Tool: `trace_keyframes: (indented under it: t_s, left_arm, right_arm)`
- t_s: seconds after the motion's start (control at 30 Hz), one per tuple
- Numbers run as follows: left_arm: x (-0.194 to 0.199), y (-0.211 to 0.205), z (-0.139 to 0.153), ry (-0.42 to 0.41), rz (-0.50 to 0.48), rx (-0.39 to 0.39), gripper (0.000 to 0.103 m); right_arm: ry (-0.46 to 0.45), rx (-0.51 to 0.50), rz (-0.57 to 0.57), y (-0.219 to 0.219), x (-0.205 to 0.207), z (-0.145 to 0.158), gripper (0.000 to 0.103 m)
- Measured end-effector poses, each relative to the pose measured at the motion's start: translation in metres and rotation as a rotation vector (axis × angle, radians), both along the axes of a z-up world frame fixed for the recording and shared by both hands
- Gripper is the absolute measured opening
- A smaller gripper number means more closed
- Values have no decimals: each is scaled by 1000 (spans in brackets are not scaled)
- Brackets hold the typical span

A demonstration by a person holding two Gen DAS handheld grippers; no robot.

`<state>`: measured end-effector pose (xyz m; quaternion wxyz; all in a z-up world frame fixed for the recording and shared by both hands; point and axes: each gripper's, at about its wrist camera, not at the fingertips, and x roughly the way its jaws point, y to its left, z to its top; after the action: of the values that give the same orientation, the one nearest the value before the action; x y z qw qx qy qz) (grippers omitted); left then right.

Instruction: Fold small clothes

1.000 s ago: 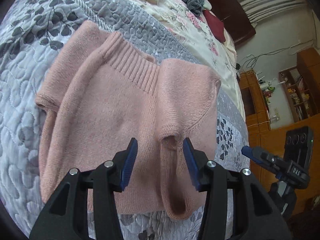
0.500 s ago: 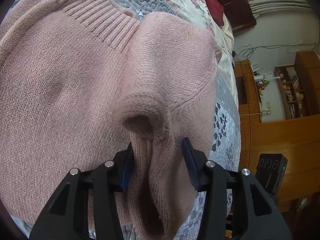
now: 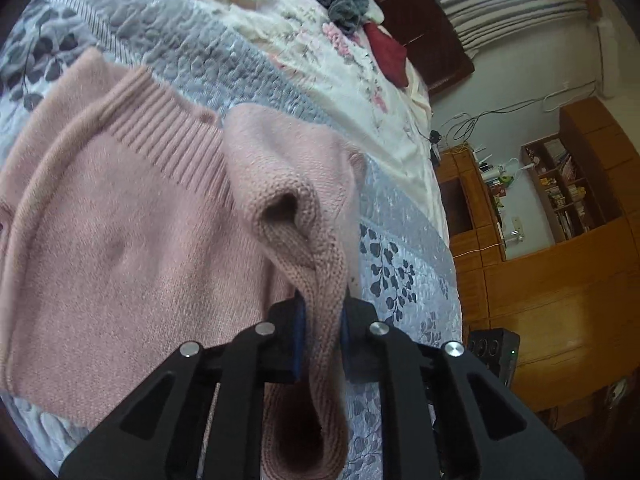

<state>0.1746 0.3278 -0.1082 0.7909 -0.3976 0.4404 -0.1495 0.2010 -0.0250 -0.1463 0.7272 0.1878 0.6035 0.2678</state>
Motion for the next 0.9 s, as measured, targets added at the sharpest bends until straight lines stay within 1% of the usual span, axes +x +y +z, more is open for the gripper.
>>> trace_keyframes:
  t_s: [0.1, 0.17, 0.23, 0.37, 0.47, 0.53, 0.63, 0.7, 0.77, 0.83, 0.9]
  left_arm:
    - [-7, 26, 23, -44, 19, 46, 11]
    - [-13, 49, 29, -48, 37, 71, 11]
    - [-18, 73, 29, -35, 58, 106, 11]
    - [-34, 114, 16, -11, 84, 125, 11]
    - [-49, 134, 1, 1, 103, 138, 11]
    - [-55, 142, -13, 18, 115, 149, 11]
    - [-58, 147, -40, 65, 100, 130, 11]
    - [-59, 144, -50, 72, 91, 123, 11]
    - [-59, 139, -55, 65, 81, 117, 11]
    - [-56, 136, -60, 68, 74, 117, 12]
    - [-53, 133, -64, 81, 57, 130, 13]
  right_arm:
    - [-12, 10, 24, 14, -1, 7, 51]
    - [-19, 20, 45, 26, -2, 10, 52]
    - [-24, 29, 73, 41, -5, 13, 53]
    - [-20, 60, 125, 71, -11, 14, 56]
    - [1, 101, 155, 94, -17, 11, 65]
    - [15, 103, 171, 108, -19, 7, 72]
    - [45, 85, 184, 125, -21, -4, 74]
    - [56, 68, 189, 133, -22, -11, 73]
    - [52, 33, 194, 139, -23, -17, 69]
    - [49, -11, 203, 142, -26, -22, 45]
    - [38, -52, 211, 141, -28, -26, 33]
